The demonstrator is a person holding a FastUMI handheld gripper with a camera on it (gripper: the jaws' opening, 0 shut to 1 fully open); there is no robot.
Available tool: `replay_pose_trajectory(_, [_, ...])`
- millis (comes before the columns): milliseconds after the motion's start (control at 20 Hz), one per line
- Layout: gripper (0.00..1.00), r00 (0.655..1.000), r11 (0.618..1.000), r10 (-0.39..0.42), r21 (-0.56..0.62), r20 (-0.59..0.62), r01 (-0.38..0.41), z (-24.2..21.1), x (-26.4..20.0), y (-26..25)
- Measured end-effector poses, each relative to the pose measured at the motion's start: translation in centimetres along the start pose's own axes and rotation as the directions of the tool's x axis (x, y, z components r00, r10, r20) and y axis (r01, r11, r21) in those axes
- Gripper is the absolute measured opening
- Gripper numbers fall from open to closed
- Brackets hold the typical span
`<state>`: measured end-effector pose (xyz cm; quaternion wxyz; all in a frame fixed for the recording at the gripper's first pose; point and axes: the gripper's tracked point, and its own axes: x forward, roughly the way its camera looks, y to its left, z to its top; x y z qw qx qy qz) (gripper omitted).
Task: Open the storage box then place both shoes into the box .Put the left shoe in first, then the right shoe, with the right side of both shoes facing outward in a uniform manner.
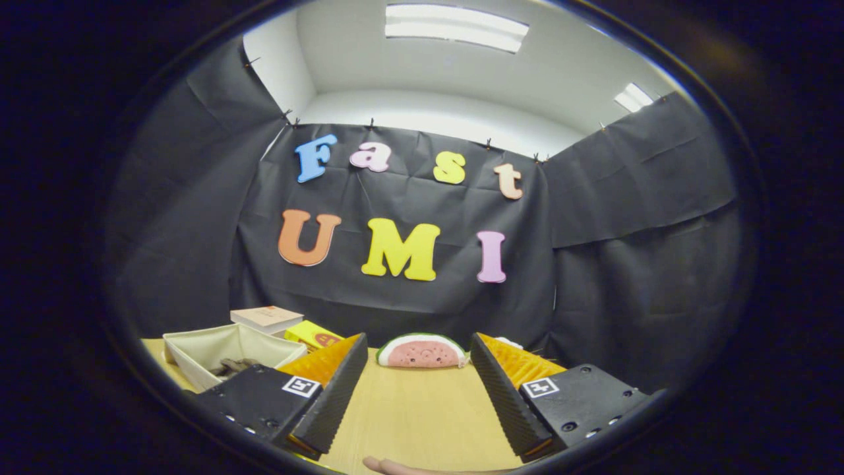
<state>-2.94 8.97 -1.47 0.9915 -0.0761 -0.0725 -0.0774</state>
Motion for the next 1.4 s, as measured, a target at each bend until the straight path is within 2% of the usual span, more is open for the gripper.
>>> replay_pose_trajectory(150, [0.95, 0.999, 1.0, -0.003, 0.024, -0.053, 0.005, -0.5, 0.4, -2.9])
replay_pose_trajectory(550, [0.95, 0.998, 0.996, -0.01, 0.085, -0.069, 0.016, -0.6, 1.0, -6.6])
replay_pose_trajectory(1050, [0.95, 0.997, 0.997, 0.01, 0.072, -0.075, -0.004, -1.3, 1.0, -6.8])
replay_pose_trajectory(1200, [0.95, 0.997, 0.995, 0.055, 0.088, -0.053, -0.05, -0.8, 0.9, -6.0])
replay_pose_trajectory(1400, [0.95, 0.997, 0.994, 0.061, 0.093, -0.035, -0.058, -0.4, 0.8, -6.4])
